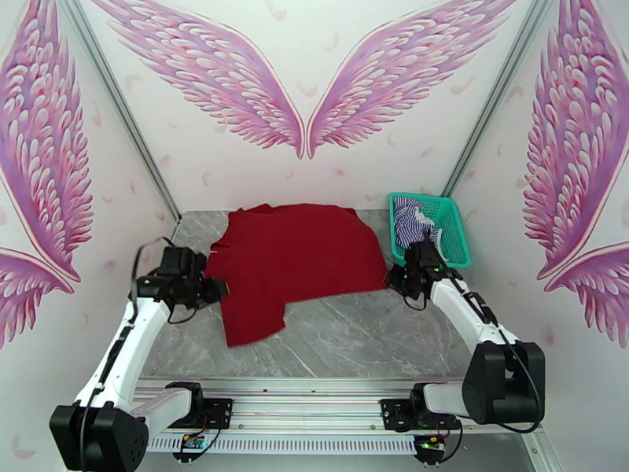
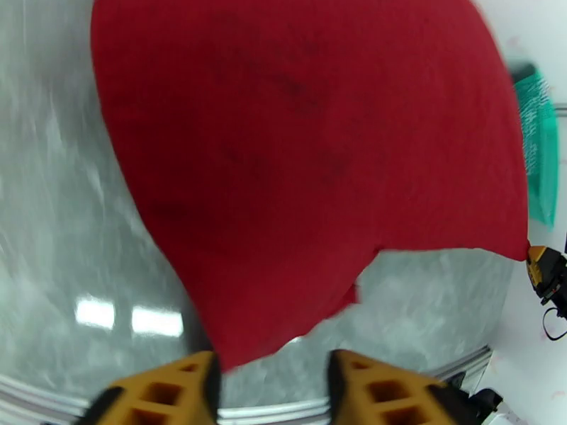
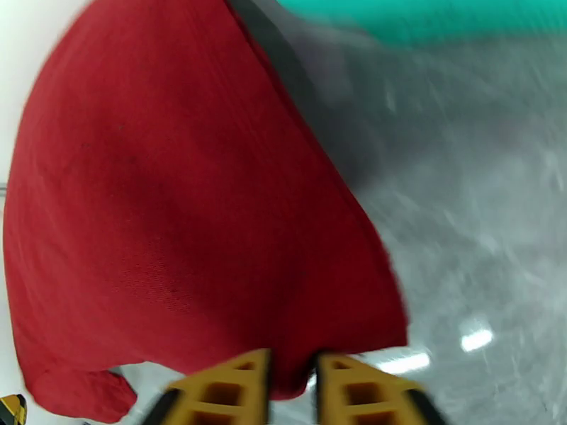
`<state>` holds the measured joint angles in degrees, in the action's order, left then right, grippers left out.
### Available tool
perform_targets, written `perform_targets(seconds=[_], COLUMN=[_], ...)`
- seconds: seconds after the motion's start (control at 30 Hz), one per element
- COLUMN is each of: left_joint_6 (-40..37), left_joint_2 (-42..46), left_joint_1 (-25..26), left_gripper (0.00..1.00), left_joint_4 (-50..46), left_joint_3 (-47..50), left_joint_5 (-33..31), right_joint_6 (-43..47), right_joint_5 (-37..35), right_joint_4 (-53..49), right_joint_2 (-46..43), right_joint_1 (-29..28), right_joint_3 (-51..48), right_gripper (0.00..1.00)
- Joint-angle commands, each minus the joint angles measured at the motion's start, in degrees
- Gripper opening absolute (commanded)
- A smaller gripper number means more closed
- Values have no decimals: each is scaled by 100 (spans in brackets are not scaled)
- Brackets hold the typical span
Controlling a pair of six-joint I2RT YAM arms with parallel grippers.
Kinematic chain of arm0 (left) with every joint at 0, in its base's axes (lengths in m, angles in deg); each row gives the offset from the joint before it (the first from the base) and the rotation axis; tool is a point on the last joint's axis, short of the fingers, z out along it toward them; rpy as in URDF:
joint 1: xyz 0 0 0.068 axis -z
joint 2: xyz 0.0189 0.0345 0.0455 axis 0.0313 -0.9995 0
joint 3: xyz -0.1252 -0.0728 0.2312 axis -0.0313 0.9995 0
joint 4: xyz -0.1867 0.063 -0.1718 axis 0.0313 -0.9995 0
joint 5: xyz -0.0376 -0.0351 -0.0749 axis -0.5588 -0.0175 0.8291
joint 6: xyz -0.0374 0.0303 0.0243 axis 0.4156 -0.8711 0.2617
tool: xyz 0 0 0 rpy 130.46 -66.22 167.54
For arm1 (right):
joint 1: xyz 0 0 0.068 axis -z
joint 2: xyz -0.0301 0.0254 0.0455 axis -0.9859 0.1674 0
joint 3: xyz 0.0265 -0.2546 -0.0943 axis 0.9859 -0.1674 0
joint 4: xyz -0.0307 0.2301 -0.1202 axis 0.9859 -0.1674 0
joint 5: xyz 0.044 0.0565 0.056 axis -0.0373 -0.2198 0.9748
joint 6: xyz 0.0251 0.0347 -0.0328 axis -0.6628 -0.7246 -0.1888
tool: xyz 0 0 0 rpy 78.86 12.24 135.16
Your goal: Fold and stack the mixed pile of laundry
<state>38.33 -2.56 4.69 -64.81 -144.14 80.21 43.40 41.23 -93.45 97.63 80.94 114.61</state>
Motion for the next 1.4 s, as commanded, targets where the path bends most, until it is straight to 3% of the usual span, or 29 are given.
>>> perform_targets(seconds=[0.0, 0.1, 0.3, 0.5, 0.7, 0.97, 1.37], left_joint_6=[202, 58, 6, 116, 417, 781, 1211], left_joint_2=[508, 295, -807, -2269, -3799, -5869, -7946], left_joint_1=[79, 88, 467, 712, 671, 387, -217], left_gripper=[64, 65, 64, 59, 53, 52, 52], left_joint_4=[-155, -238, 377, 1663, 2382, 2252, 1840], left_joint_3=[-300, -684, -1157, -1332, -2093, -3914, -6350], left_joint_5=[-215, -376, -386, -655, -1228, -1416, -779], right_joint_6=[420, 573, 612, 820, 539, 211, -497], right_joint_5=[-456, -423, -334, -647, -1139, -1274, -998], right_joint_4=[-123, -240, 7, 179, 141, -355, -1023], right_joint_2=[-565, -664, -183, 1350, 2821, 4488, 6248], right_joint_1=[20, 12, -423, -1336, -1443, -1446, -1447], right_joint_3=[128, 360, 904, 1729, 2657, 4231, 6322], right_gripper=[52, 59, 59, 58, 56, 56, 57])
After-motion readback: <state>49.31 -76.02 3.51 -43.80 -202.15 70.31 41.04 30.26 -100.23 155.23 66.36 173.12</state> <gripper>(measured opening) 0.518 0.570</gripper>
